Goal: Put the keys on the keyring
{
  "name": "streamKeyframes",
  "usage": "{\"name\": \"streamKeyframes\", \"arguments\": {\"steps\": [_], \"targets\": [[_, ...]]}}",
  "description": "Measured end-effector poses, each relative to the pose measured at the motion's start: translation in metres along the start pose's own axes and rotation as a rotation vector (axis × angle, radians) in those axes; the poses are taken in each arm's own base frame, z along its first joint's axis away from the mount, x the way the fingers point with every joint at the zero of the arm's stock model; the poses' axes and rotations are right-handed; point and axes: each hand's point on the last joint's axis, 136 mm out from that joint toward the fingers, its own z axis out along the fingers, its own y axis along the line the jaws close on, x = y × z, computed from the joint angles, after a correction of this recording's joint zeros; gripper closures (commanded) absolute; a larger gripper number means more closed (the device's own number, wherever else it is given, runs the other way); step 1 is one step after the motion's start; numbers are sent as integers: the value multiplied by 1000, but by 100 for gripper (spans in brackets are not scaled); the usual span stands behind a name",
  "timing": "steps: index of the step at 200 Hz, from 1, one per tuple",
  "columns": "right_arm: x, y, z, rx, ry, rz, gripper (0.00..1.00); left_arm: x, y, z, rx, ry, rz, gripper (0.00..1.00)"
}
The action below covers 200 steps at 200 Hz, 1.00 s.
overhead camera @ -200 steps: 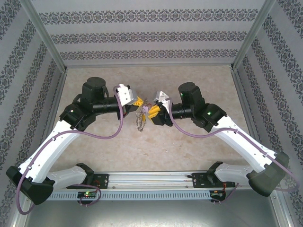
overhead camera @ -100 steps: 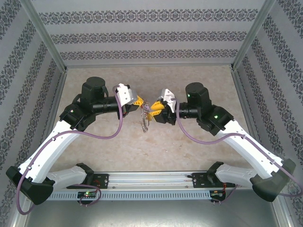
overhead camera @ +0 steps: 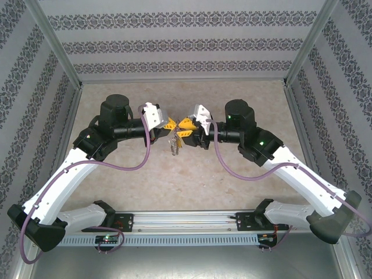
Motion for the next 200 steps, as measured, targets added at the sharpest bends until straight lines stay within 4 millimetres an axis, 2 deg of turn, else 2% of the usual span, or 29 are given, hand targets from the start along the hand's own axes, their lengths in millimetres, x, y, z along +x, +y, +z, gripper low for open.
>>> {"name": "streamKeyframes", "arguments": {"steps": [74,119,143,177,200], "targets": [[3,-10,2,52,18,1,87,-2,1,-3,-10,-5,3,100],[4,-12,2,63,21,-1,100,-3,1,-4,-11,-8,1,100],[5,-12,4,63,25,1,99,-4,2,-4,-13,-12,1,100],[6,-13,4,65,26,1,81,-4,2,-4,-14,-12,-2,100],[4,-13,1,73,21,8,74,-4,4,-4,-23,-13,0,100]]}}
